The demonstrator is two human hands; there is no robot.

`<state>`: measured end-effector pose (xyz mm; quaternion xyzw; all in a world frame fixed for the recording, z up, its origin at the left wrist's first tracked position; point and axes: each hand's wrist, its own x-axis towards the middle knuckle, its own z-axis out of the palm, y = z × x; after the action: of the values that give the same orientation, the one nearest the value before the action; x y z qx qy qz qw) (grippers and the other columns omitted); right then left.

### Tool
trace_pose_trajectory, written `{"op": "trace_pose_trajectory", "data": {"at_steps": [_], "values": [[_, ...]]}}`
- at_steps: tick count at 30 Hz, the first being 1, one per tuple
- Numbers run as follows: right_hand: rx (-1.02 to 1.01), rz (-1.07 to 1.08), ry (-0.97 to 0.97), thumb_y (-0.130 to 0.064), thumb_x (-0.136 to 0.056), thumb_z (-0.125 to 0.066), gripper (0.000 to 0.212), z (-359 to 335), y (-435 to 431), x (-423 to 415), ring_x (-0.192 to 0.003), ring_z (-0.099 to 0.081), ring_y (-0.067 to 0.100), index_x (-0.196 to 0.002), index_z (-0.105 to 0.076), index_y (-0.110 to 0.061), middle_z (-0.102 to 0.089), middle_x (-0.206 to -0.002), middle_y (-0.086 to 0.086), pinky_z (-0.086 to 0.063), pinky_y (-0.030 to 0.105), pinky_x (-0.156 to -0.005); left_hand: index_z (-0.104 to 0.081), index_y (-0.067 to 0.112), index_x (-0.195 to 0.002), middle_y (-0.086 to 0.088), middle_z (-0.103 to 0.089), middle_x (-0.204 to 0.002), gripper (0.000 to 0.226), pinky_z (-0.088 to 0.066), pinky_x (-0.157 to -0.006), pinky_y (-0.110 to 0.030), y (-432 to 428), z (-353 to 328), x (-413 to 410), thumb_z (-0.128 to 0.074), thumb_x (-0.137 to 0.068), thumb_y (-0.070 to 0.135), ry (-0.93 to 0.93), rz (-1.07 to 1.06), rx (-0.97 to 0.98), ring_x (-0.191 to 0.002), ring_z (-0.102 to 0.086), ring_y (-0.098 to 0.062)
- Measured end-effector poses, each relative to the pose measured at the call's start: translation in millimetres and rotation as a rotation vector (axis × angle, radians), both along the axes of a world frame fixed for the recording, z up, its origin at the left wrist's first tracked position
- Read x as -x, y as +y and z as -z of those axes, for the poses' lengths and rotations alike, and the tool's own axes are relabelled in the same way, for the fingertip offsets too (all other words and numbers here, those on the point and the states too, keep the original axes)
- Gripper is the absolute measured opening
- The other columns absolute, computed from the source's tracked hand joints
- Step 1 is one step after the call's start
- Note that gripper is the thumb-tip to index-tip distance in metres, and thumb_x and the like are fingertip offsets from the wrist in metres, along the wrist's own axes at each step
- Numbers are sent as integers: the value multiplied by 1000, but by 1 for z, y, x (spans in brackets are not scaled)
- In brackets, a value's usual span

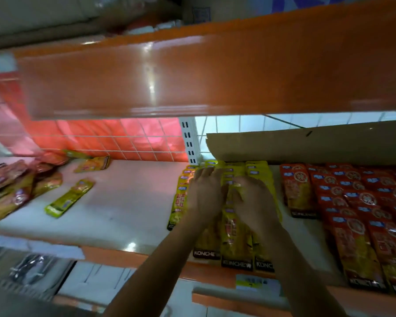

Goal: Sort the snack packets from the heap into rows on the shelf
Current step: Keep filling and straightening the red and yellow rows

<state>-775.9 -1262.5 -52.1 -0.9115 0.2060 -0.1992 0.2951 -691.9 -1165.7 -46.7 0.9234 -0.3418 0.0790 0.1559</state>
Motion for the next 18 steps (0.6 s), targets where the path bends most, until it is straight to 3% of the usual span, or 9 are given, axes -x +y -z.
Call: {"op": "trace_pose_trajectory", "data": {"at_steps": [6,11,14,18], "values": [[66,-118,30,-20,-89,-56,35,3,85,-68,-122,-48,26,-124,-58,-15,-59,-127,9,-35,30,-100,-38,26,-143,-4,-40,-148,53,-34,-105,-39,95,10,-52,-50,-94,41,41,-185,-29,-137,-32,-26],[70,-254,64,-22,-93,-55,43,7,168,-132,-133,-39,20,-135,-50,-15,-48,-142,3,-28,28,-110,-27,24,-148,-8,-30,-155,62,-32,-110,-43,182,19,-101,-49,-95,46,73,-346,-60,-143,-24,-29],[79,-290,103,-24,-94,-54,46,12,214,-168,-137,-34,18,-139,-45,-17,-42,-147,0,-28,30,-112,-23,19,-149,-13,-27,-154,66,-29,-110,-44,231,22,-132,-48,-94,47,127,-435,-94,-143,-22,-31],[89,-329,175,-20,-93,-52,49,13,258,-219,-134,-37,23,-140,-41,-15,-41,-147,4,-33,34,-110,-33,15,-138,-14,-39,-141,61,-36,-102,-41,283,27,-163,-51,-91,48,125,-513,-171,-131,-35,-33]]}}
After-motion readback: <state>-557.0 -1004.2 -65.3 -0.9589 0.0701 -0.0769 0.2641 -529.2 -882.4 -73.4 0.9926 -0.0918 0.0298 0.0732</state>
